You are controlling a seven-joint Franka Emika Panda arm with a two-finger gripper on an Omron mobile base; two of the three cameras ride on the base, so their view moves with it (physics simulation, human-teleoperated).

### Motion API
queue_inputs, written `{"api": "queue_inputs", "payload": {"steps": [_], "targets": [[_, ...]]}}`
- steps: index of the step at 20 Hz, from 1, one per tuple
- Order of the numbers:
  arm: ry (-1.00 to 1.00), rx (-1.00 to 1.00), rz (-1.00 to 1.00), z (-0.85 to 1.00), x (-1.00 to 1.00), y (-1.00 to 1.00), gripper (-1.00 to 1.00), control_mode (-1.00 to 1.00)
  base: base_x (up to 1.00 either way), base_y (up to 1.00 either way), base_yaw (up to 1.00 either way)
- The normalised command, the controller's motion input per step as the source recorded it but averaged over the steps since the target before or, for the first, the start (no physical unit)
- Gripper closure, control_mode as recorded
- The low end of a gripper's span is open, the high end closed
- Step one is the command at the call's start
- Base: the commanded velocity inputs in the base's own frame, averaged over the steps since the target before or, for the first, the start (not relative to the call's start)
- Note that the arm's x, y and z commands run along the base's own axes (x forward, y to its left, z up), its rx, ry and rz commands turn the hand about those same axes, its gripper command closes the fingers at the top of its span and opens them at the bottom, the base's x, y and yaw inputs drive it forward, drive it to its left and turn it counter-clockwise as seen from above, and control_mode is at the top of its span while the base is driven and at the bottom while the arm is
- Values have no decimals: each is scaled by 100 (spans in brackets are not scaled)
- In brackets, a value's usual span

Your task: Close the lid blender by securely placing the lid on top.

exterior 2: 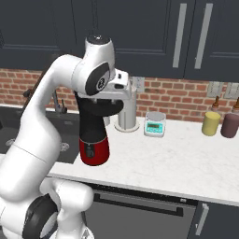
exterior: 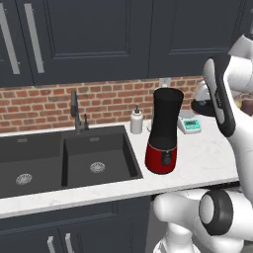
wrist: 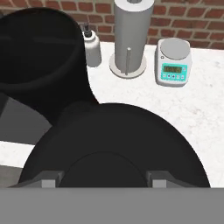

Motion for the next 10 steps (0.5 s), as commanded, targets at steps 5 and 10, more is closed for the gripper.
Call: {"api": "queue_inputs", "payload": {"steps": [5,10], "targets": [[6,0,1,39,11,65,100,-100,0,0,0],[1,0,0,1,26,40,100,-100,0,0,0]]}}
